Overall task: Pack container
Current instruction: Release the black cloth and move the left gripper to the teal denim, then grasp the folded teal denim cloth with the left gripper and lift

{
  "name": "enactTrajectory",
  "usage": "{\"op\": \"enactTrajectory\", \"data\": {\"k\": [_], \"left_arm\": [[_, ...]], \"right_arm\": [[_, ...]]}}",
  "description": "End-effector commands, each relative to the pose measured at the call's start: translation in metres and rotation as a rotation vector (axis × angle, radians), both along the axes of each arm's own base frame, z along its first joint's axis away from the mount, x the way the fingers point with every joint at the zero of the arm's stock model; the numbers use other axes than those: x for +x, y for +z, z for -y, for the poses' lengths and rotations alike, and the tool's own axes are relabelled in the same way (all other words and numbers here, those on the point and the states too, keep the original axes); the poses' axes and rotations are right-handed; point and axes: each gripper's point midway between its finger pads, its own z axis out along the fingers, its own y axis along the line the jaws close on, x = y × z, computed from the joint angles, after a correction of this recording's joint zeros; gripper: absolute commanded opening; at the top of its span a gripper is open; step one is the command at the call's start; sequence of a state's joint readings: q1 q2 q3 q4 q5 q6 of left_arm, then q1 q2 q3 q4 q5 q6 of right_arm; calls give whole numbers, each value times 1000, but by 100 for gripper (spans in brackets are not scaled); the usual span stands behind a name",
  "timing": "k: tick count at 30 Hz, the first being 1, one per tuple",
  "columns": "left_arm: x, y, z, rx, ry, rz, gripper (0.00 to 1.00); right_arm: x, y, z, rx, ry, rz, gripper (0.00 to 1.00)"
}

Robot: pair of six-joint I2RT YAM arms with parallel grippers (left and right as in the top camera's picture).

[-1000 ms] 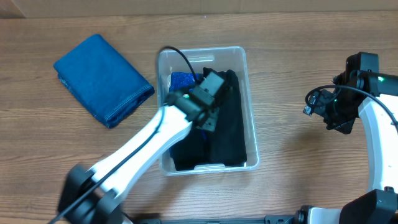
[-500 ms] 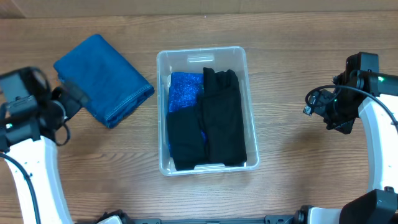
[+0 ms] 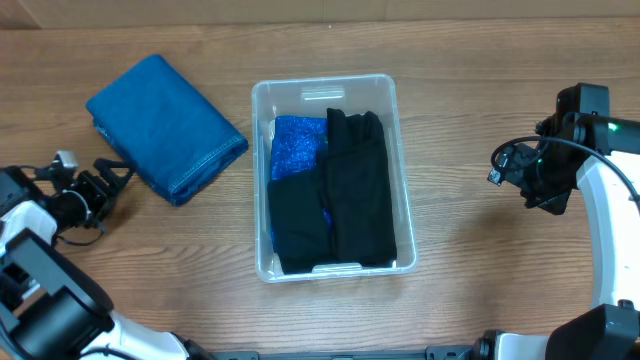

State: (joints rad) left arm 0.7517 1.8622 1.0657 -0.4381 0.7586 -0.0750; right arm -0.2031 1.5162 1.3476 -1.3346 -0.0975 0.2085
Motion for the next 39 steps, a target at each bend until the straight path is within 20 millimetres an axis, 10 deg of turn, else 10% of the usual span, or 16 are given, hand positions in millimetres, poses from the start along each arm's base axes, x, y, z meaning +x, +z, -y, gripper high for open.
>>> {"op": "enactTrajectory", "data": {"k": [1, 26, 39], "left_arm": [[12, 1, 16, 14, -135, 116, 100], [33, -34, 19, -60, 105, -91, 100], [87, -50, 107, -308, -72, 34, 92]], "right_arm": [[1, 1, 1, -1, 2, 8, 81], [1, 1, 0, -1, 6, 7, 81], [-3, 0, 0, 3, 6, -9, 81]]}}
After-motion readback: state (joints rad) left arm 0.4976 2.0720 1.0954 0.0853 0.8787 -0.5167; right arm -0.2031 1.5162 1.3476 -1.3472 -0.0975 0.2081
